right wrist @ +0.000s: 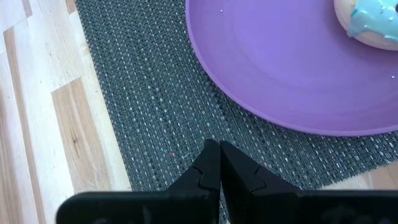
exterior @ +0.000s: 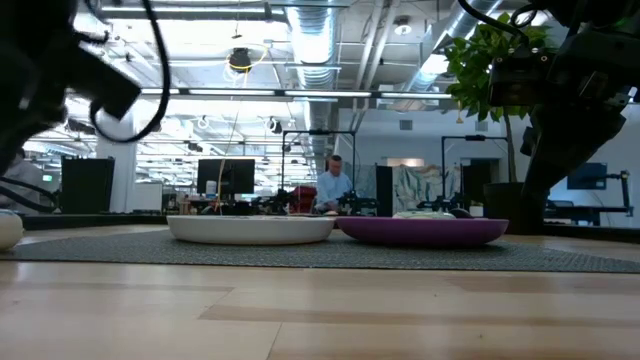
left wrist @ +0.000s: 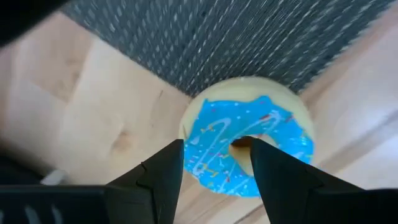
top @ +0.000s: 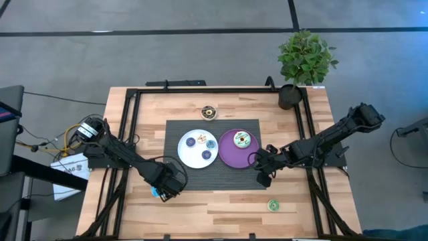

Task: Pick & Place donuts
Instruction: Put the large blue donut on the violet plate

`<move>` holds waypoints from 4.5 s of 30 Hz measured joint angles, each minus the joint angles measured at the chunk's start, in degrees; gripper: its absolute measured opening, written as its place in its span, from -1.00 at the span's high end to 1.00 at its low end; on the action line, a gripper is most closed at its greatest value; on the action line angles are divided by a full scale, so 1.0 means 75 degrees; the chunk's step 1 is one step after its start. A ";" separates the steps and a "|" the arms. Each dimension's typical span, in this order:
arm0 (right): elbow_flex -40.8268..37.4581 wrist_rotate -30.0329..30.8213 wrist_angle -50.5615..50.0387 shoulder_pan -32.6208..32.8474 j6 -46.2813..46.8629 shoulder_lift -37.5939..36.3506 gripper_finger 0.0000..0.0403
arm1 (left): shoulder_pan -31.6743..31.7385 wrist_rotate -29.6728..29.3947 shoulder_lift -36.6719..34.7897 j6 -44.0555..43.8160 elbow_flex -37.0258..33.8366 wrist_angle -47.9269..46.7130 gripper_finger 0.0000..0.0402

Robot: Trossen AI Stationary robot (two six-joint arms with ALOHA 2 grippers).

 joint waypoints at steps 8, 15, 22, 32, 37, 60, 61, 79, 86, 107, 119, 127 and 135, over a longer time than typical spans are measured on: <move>0.0000 0.0124 0.0000 0.0000 0.0006 0.0000 1.00 | 0.0171 -0.0168 -0.0003 0.0466 0.0576 -0.0649 0.10; 0.0000 0.0131 0.0006 -0.0003 0.0009 0.0000 1.00 | 0.0168 -0.0304 -0.0003 0.0594 0.0548 -0.0790 0.10; 0.0002 0.0134 0.0015 -0.0003 0.0012 0.0000 1.00 | 0.0168 0.0123 -0.0003 0.0556 -0.0100 -0.0187 0.10; 0.0000 0.0151 0.0009 -0.0003 0.0012 0.0000 1.00 | 0.0157 0.0439 0.0000 0.0539 -0.0421 0.0218 0.10; 0.0000 0.0163 0.0007 -0.0003 0.0012 0.0000 1.00 | 0.0154 0.0442 0.0003 0.0586 -0.0511 0.0319 0.10; 0.0000 0.0172 0.0003 -0.0152 0.0009 0.0000 1.00 | 0.0154 0.0392 0.0061 0.0435 -0.1086 0.1314 0.10; 0.0000 0.0172 0.0003 -0.0152 0.0009 0.0000 1.00 | 0.0156 0.0443 0.0054 0.0357 -0.1124 0.1363 0.10; 0.0000 0.0169 0.0003 -0.0152 0.0006 0.0000 1.00 | 0.0163 0.0346 0.0052 0.0262 -0.1140 0.1473 0.10; 0.0000 0.0167 0.0003 -0.0152 0.0003 0.0000 1.00 | 0.0165 0.0387 0.0055 0.0246 -0.1140 0.1476 0.13; 0.0000 0.0166 0.0006 -0.0152 0.0009 0.0000 1.00 | 0.0165 0.0382 0.0076 0.0305 -0.1042 0.1454 0.25; 0.0000 0.0166 0.0010 -0.0152 0.0009 0.0000 1.00 | 0.0167 0.0336 0.0076 0.0475 -0.0490 0.1456 0.25; 0.0000 0.0149 0.0009 -0.0152 0.0009 0.0000 1.00 | 0.0361 0.0289 0.0076 0.0621 0.0104 0.1441 0.25; 0.0000 -0.0158 -0.0095 0.0321 0.0014 -0.0023 1.00 | 0.1077 0.0211 0.0070 0.1034 0.1078 0.1443 0.25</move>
